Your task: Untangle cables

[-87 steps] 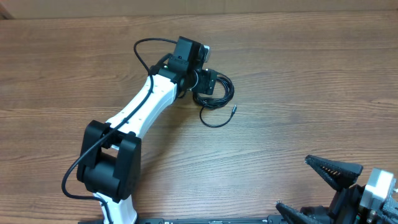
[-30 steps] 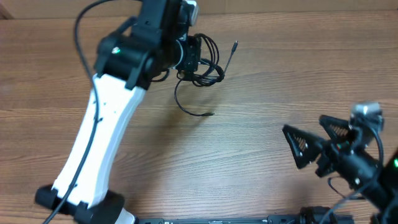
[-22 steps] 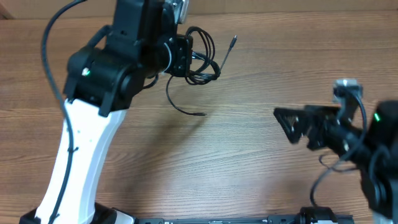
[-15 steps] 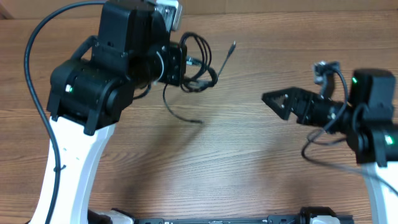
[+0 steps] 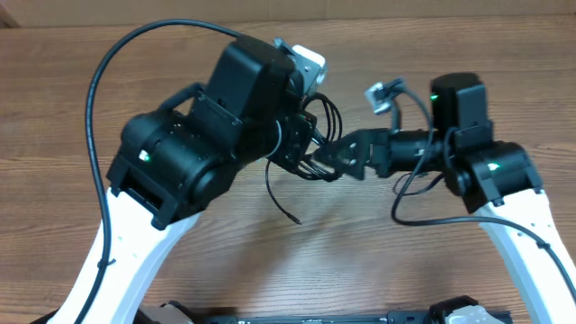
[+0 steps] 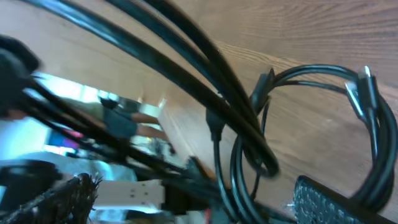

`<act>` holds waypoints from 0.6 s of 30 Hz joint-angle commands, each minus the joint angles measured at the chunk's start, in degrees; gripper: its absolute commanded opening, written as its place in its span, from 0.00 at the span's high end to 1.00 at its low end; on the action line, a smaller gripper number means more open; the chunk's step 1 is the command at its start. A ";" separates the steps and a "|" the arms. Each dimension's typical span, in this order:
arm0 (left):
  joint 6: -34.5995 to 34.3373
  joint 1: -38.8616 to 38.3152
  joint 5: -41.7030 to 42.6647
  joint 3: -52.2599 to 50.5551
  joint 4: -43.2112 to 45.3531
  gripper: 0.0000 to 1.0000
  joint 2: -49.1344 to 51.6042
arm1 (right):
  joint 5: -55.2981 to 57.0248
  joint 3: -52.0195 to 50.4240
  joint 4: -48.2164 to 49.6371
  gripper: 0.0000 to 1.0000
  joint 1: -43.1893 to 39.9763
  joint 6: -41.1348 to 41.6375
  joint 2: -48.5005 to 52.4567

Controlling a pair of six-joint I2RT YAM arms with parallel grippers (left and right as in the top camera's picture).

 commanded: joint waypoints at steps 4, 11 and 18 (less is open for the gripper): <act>-3.32 -0.70 -3.74 1.40 -0.20 0.96 -3.56 | 5.73 0.63 -0.94 0.00 5.11 -19.85 0.13; -3.37 -0.52 -4.44 1.46 0.13 0.96 -6.45 | 8.70 0.63 -1.95 0.08 6.21 -28.76 0.35; -9.99 -0.55 -4.63 1.90 -0.17 0.96 -6.73 | 8.70 0.63 -1.60 0.34 6.21 -33.57 1.18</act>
